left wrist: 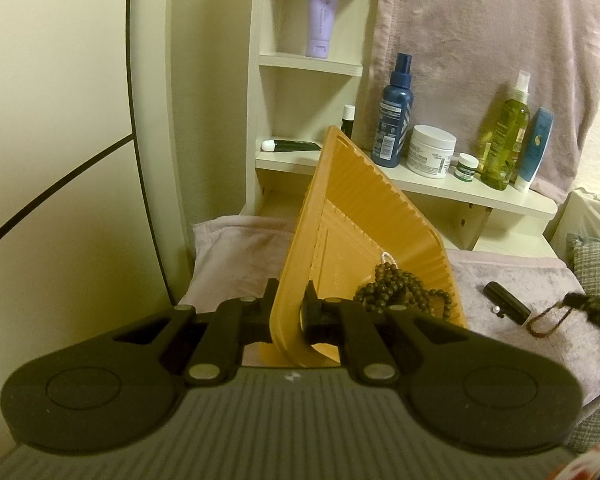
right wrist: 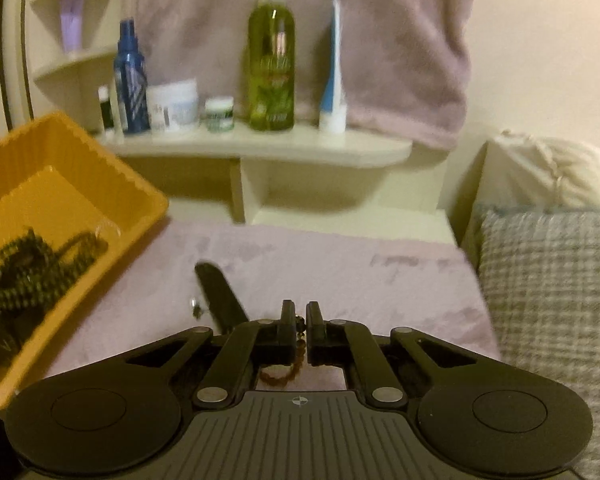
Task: Organize jewelry
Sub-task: 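Carry the red-brown bracelet into the orange tray and open the right gripper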
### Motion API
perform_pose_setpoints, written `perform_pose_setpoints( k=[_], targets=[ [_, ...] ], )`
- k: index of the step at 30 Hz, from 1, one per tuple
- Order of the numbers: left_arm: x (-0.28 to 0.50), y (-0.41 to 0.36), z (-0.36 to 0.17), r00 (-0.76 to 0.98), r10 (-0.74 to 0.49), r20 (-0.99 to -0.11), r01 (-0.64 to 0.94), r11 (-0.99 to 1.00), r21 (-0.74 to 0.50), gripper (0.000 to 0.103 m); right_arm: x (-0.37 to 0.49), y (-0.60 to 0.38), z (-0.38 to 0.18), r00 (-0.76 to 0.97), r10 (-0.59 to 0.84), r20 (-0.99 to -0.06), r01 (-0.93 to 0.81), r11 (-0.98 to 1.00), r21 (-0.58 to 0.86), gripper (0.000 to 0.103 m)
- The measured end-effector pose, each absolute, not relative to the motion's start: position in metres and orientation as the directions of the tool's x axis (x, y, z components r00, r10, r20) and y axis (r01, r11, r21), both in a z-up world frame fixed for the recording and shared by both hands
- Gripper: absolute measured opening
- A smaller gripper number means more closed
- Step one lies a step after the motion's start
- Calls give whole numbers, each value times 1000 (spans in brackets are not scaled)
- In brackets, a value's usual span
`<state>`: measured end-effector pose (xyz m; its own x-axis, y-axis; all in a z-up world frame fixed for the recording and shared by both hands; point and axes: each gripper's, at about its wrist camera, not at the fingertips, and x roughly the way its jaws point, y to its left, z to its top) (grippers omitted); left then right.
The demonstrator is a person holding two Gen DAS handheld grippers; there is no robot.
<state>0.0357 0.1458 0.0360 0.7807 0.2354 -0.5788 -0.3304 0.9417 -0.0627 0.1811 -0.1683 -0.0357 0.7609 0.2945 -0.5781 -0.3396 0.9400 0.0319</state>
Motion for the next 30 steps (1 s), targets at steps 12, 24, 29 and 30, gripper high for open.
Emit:
perform_pose_setpoints(
  k=[12,24,29,30],
  targets=[
    [35,145,36,781,235,-578,-327,943,-58,9,167,-183,37,803,364,-472,-416,910,-5,5],
    [35,144,35,782,232,-578,-321,945,-54,9,163,-128,62,600,601,-527,-724,689,-38,5],
    [34,146,35,783,228,-579,-319,946,-58,9,161,-86,68,452,705,-546,-840,542,4,5],
    [34,146,34,783,227,-579,-319,946,-60,9,159,-78,70,426,720,-548,-857,514,10,5]
  ],
)
